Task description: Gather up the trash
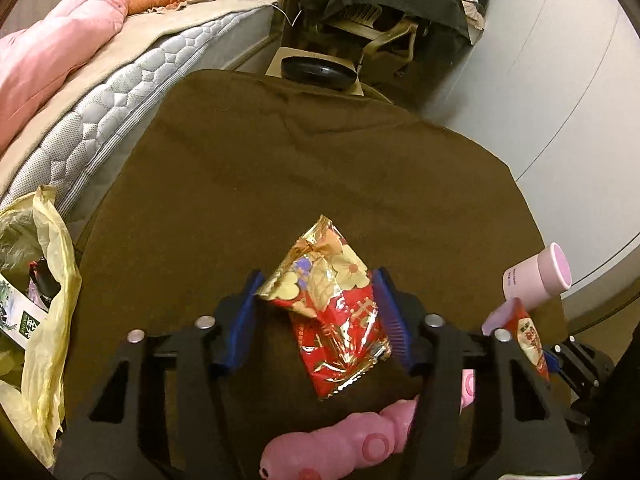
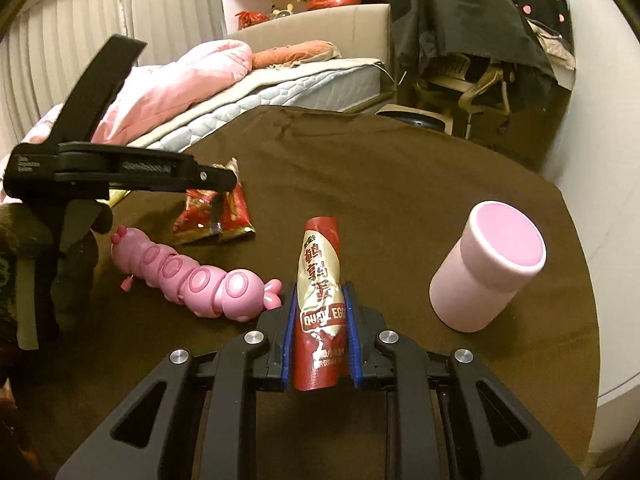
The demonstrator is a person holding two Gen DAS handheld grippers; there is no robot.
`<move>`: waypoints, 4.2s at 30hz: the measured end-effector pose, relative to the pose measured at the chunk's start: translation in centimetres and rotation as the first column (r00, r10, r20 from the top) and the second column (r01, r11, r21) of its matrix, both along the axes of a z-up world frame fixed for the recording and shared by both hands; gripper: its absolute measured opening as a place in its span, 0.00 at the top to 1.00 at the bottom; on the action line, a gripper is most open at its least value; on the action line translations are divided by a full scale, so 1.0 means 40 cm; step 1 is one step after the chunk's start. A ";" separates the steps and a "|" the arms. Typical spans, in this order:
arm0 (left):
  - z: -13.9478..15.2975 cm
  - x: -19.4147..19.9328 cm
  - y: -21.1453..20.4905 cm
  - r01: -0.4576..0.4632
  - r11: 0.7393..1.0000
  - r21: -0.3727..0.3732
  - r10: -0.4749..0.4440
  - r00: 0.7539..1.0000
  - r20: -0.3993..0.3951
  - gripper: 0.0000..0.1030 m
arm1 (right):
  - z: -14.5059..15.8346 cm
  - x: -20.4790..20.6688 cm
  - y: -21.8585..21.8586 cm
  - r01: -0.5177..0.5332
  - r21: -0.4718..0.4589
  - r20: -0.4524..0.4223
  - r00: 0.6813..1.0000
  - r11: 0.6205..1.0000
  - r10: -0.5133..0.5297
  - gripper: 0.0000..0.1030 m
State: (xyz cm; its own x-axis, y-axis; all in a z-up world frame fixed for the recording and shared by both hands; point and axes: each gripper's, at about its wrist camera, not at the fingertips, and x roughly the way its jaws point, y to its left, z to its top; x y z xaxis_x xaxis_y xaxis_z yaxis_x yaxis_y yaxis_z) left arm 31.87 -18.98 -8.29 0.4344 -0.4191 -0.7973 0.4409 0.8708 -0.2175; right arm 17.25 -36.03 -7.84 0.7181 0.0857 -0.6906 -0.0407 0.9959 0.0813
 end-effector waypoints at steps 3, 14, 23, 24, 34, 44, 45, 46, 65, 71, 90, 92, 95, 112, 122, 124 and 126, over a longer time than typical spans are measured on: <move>0.013 -0.009 0.012 -0.003 1.000 -0.002 0.003 1.000 0.026 0.70 | 0.006 -0.006 -0.002 0.000 0.008 0.016 1.000 1.000 0.000 0.80; 0.085 -0.056 0.096 -0.009 0.998 -0.061 0.015 0.995 0.102 0.82 | 0.053 0.002 0.027 -0.027 0.000 0.054 0.998 1.000 0.027 0.80; 0.191 -0.117 0.217 -0.053 0.996 -0.077 0.069 0.971 0.229 0.82 | 0.143 0.029 0.101 -0.099 -0.042 0.110 0.989 0.994 0.103 0.80; 0.206 -0.125 0.236 -0.061 0.995 -0.080 0.079 0.966 0.245 0.82 | 0.160 0.034 0.117 -0.110 -0.047 0.125 0.985 0.993 0.115 0.80; 0.308 -0.179 0.448 -0.167 0.978 -0.123 0.201 0.912 0.357 0.82 | 0.273 0.105 0.308 -0.247 -0.070 0.183 0.949 0.966 0.256 0.80; 0.268 -0.163 0.735 -0.379 0.913 -0.151 0.408 0.852 0.327 0.82 | 0.284 0.213 0.516 -0.383 -0.047 0.133 0.913 0.923 0.386 0.80; 0.258 -0.159 0.759 -0.395 0.905 -0.157 0.425 0.848 0.316 0.82 | 0.280 0.226 0.533 -0.392 -0.046 0.124 0.911 0.919 0.394 0.80; 0.247 -0.159 0.775 -0.405 0.900 -0.162 0.436 0.845 0.308 0.82 | 0.278 0.239 0.548 -0.400 -0.046 0.117 0.908 0.916 0.402 0.80; -0.005 -0.035 0.801 -0.410 0.899 -0.156 0.428 0.899 0.099 0.82 | 0.056 0.465 0.747 -0.548 -0.015 -0.112 0.832 0.837 0.543 0.80; -0.056 -0.006 0.796 -0.397 0.906 -0.146 0.408 0.912 0.051 0.82 | 0.006 0.501 0.744 -0.534 0.024 -0.160 0.832 0.845 0.531 0.80; -0.032 -0.031 0.829 -0.413 0.880 -0.233 0.428 0.904 0.017 0.61 | -0.013 0.509 0.755 -0.516 0.025 -0.169 0.842 0.856 0.512 0.68; -0.010 -0.037 0.834 -0.417 0.877 -0.238 0.437 0.899 0.035 0.57 | -0.002 0.501 0.751 -0.514 0.019 -0.158 0.845 0.857 0.510 0.63; 0.038 -0.052 0.842 -0.428 0.873 -0.234 0.456 0.887 0.077 0.51 | 0.026 0.482 0.744 -0.505 0.005 -0.133 0.855 0.863 0.501 0.62; 0.190 -0.334 0.698 -0.365 0.924 -0.114 0.382 0.884 0.271 0.22 | 0.196 0.116 0.546 -0.332 0.034 0.022 0.943 0.943 0.331 0.47; 0.187 -0.539 0.581 -0.342 0.939 -0.029 0.333 0.888 0.317 0.22 | 0.206 -0.171 0.456 -0.218 -0.007 0.080 0.973 0.976 0.218 0.46; 0.190 -0.568 0.565 -0.354 0.935 0.000 0.333 0.881 0.336 0.22 | 0.203 -0.207 0.452 -0.208 -0.011 0.090 0.974 0.978 0.208 0.46; 0.193 -0.589 0.557 -0.366 0.930 0.017 0.337 0.873 0.352 0.22 | 0.203 -0.244 0.451 -0.200 -0.020 0.103 0.974 0.979 0.201 0.46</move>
State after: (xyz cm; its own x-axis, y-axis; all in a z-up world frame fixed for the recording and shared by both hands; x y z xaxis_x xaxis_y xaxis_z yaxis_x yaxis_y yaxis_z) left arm 8.30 3.31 -0.56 0.7893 -0.1285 -0.6004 0.1361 0.9902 -0.0331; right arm 7.49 -17.99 0.27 0.7547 0.2293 -0.6147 -0.2478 0.9672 0.0565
